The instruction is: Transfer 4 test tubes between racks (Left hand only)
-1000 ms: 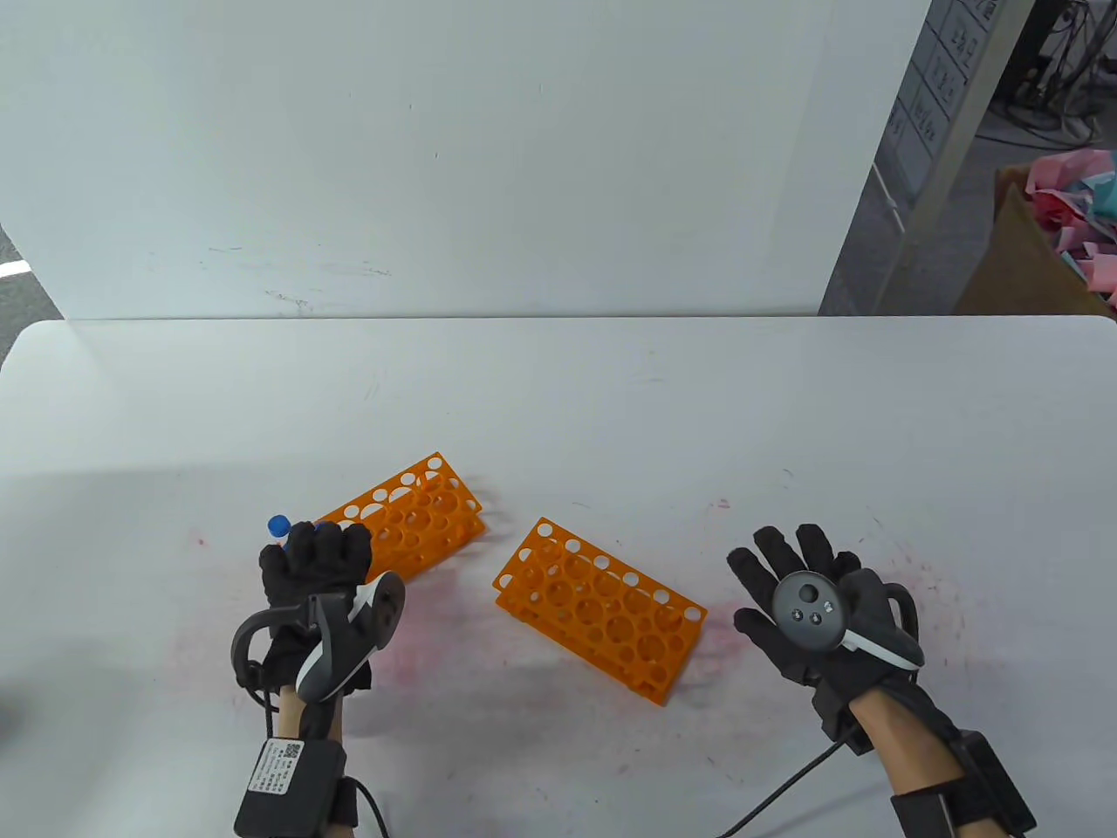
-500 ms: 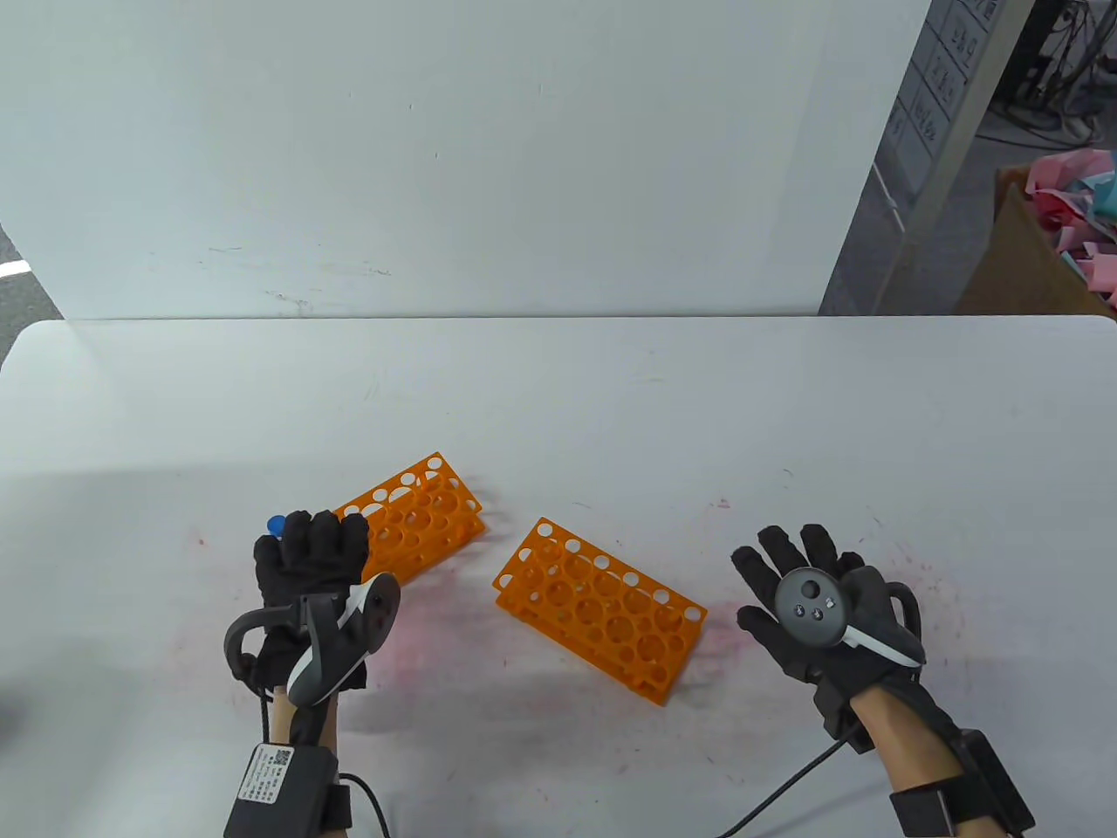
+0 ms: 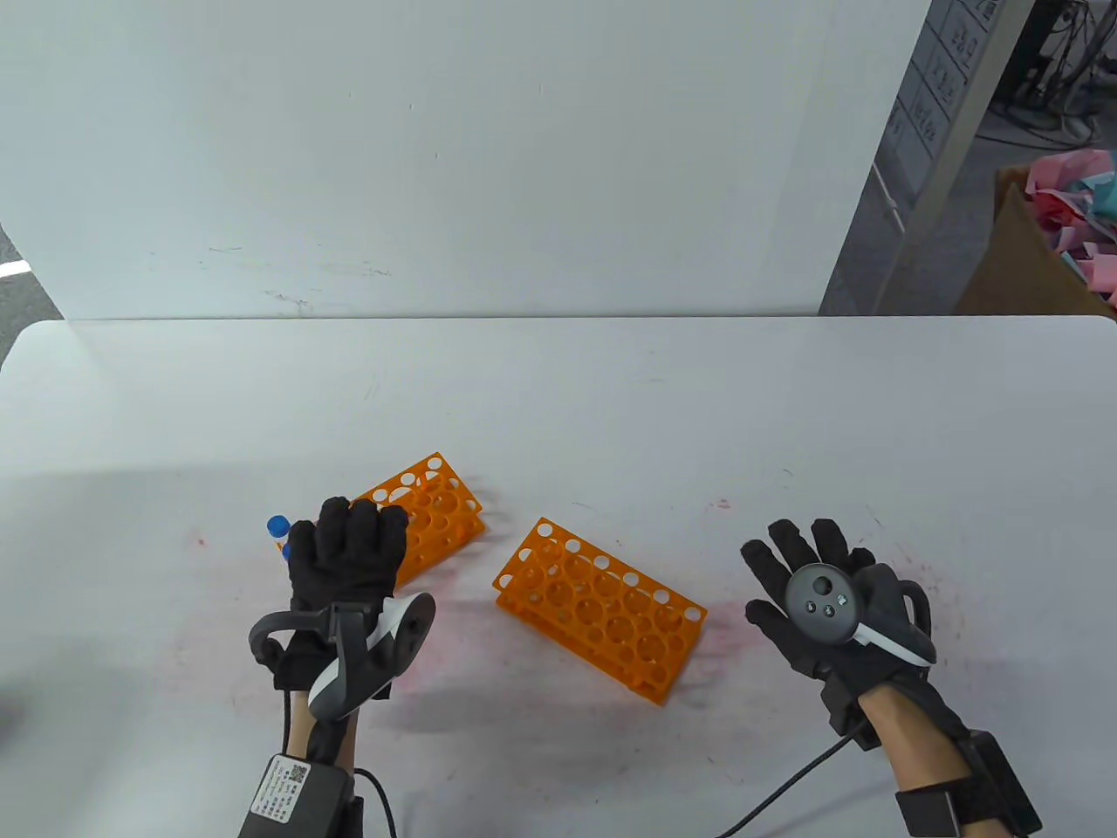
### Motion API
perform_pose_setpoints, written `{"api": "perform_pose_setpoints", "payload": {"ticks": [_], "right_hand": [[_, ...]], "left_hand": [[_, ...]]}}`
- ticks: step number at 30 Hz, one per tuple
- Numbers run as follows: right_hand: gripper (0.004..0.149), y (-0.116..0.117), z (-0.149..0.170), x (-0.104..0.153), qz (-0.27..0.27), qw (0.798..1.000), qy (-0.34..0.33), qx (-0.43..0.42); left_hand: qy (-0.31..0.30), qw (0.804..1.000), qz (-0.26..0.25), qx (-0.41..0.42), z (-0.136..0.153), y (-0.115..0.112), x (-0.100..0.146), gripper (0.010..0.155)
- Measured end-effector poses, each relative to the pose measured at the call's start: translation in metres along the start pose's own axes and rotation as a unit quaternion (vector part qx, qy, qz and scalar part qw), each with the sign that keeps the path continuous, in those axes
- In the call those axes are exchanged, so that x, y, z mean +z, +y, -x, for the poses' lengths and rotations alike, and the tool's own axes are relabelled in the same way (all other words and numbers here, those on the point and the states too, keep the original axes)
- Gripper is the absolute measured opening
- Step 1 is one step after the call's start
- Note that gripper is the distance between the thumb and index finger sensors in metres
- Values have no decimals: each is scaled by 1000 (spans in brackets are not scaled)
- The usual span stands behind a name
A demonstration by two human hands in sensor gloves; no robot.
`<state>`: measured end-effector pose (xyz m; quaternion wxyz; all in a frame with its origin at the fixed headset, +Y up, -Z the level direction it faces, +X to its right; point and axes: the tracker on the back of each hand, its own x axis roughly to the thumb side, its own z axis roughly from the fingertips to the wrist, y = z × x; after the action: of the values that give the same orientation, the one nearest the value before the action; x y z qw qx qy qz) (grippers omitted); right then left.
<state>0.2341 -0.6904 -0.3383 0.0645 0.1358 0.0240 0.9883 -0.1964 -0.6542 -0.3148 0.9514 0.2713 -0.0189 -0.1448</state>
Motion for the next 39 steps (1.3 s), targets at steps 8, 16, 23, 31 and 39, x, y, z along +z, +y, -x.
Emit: {"api": "perform_pose_setpoints", "payload": {"ticks": [8,16,23,31,39], "right_hand": [[65,3,-3,-2,-7,1000,-6,2],[65,2,-6,-1,-7,1000,-3,-11],[65,2,-8,-2,-7,1000,-4,-8],[65,2,-6,-2,-11,1000,1,-14],[65,2,-4,-2,-14,1000,5,-17]], "left_hand": [[-34,999,-11,4,-20,9,2,52],[-47,997,-30,59,-35,24,1,51],[-75,993,-48,71,-54,37,3,51],[-120,987,-69,88,-78,50,9,51],[-157,976,-59,141,-103,56,15,51]]}}
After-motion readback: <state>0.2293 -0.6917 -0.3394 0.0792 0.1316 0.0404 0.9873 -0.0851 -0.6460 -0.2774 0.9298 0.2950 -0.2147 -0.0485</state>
